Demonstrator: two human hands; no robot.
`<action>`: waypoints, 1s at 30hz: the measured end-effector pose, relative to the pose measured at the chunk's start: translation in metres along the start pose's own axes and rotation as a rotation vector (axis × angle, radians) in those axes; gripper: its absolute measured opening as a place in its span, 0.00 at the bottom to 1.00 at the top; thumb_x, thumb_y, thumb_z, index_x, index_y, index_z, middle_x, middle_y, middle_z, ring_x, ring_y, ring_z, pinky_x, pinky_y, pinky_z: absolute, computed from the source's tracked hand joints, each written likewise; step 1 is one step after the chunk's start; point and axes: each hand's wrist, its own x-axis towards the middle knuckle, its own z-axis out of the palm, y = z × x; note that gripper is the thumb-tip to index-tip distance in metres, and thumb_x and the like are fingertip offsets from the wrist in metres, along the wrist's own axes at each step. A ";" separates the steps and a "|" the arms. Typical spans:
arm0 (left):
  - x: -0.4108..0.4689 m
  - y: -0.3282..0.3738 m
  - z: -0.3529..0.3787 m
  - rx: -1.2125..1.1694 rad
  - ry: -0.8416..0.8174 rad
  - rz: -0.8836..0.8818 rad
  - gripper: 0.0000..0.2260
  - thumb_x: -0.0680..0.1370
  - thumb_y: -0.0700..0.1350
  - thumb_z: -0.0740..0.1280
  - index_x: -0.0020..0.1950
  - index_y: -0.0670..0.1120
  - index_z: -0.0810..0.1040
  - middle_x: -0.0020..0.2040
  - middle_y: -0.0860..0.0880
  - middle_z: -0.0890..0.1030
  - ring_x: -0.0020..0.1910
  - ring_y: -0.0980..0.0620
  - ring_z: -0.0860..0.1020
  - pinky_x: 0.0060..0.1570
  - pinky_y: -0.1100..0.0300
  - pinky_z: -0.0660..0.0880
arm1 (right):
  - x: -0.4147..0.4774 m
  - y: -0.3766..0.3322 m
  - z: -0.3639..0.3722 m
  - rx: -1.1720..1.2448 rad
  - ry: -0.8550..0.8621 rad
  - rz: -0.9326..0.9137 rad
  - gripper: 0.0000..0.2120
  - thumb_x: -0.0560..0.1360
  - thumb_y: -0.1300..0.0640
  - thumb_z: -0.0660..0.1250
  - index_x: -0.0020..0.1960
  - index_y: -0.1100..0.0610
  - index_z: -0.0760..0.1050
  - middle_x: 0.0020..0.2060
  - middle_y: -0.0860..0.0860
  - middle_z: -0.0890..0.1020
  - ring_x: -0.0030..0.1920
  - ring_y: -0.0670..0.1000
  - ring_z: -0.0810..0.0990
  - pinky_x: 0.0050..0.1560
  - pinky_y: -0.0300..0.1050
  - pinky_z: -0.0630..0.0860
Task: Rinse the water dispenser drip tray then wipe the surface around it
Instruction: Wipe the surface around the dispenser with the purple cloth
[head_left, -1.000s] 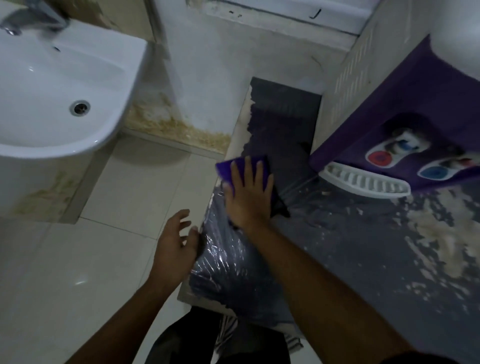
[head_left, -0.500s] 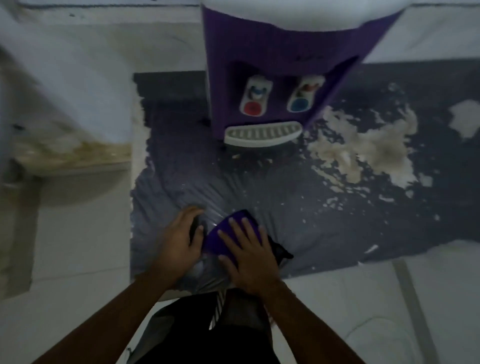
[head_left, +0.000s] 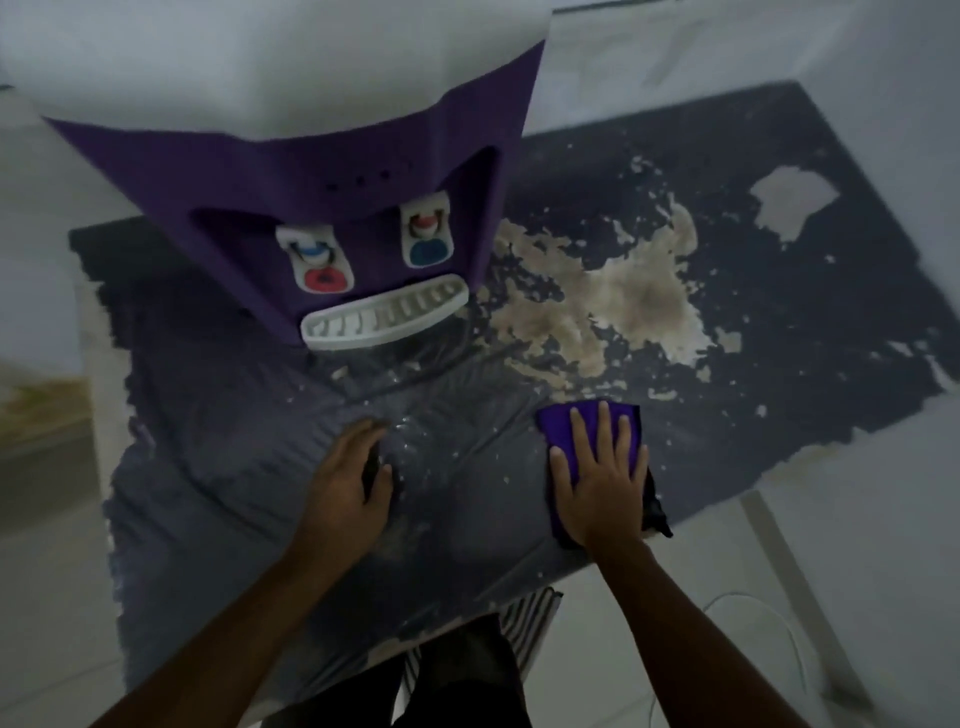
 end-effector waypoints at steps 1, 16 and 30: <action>0.009 0.002 0.001 0.003 0.019 -0.022 0.19 0.78 0.40 0.64 0.69 0.43 0.70 0.71 0.45 0.70 0.69 0.48 0.68 0.71 0.56 0.62 | 0.009 0.000 -0.001 0.000 -0.004 -0.009 0.31 0.81 0.37 0.42 0.79 0.50 0.57 0.79 0.55 0.56 0.79 0.61 0.54 0.75 0.65 0.52; 0.090 0.024 0.013 0.028 0.242 -0.134 0.20 0.75 0.40 0.64 0.67 0.37 0.72 0.68 0.38 0.72 0.67 0.41 0.69 0.68 0.53 0.62 | 0.217 -0.064 -0.043 0.038 -0.033 -0.300 0.30 0.81 0.37 0.43 0.80 0.46 0.47 0.81 0.53 0.48 0.80 0.59 0.43 0.76 0.62 0.39; 0.075 0.027 0.002 0.120 0.219 -0.174 0.26 0.75 0.51 0.58 0.69 0.40 0.71 0.70 0.40 0.71 0.70 0.43 0.68 0.71 0.50 0.63 | 0.273 -0.077 -0.073 0.013 -0.135 -0.347 0.31 0.81 0.36 0.44 0.80 0.47 0.43 0.80 0.52 0.43 0.79 0.60 0.41 0.76 0.64 0.41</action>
